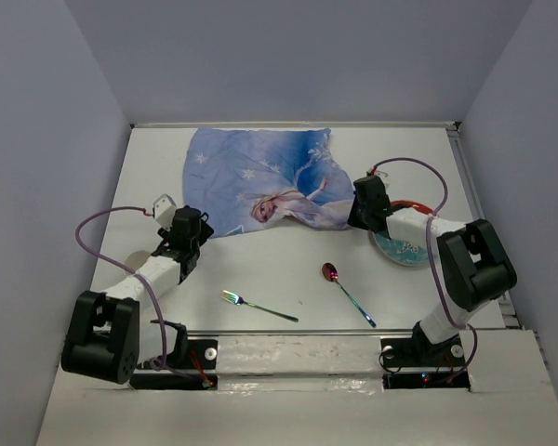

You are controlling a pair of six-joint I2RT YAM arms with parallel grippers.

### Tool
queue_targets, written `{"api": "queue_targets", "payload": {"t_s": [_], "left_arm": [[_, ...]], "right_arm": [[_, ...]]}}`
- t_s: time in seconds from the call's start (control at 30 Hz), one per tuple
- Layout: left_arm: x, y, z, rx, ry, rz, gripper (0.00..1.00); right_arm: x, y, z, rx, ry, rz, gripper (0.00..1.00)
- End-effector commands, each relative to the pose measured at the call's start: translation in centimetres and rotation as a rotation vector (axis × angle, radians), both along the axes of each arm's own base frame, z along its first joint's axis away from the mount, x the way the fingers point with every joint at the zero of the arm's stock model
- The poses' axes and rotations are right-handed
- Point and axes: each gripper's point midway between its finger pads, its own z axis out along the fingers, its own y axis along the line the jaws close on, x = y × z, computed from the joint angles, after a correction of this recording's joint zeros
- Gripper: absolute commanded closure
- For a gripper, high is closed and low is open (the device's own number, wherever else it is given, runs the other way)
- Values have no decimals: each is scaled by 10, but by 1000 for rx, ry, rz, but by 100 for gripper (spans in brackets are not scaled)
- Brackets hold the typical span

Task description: Set the dinner table for one person

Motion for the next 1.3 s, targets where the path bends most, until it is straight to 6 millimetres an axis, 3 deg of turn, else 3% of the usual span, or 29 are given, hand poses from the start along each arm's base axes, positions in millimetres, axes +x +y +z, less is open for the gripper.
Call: {"api": "queue_targets", "payload": {"t_s": [0.0,0.17,0.27,0.37,0.43,0.57,0.7,0.77,0.9,1.03,1.07,1.13,1.2,1.23,1.27], "left_arm": [[9,14,-6,35,40,76,35],[10,15,-23,55,109,84,34],[9,17,-32,65,141,89,47],[13,19,-33,93,159,86,48],[17,18,-38,109,184,70,61],[23,14,-41,119,201,43,75],[27,15,-36,133,181,31,99],[31,15,-28,145,152,21,100],[37,14,-6,152,90,-2,100],[46,1,52,117,-70,-55,100],[47,-6,64,119,-94,-80,100],[49,-14,108,103,-193,-108,100],[49,-25,138,95,-259,-141,100],[50,-28,170,80,-327,-149,100],[49,-29,183,81,-348,-162,100]], "right_arm": [[13,5,33,12,-106,41,89],[12,11,41,34,-121,84,98],[12,14,46,45,-132,103,98],[10,18,49,61,-134,123,99],[9,20,51,73,-140,131,100],[7,19,59,76,-161,135,100],[5,17,65,71,-179,138,100],[4,16,69,69,-190,139,100],[3,14,77,71,-210,138,100],[2,15,91,78,-242,148,100],[1,15,108,93,-279,149,100],[-2,16,130,111,-323,160,100],[-7,14,178,138,-427,169,100],[-11,12,190,138,-443,172,100],[-14,10,205,139,-469,173,100]]}}
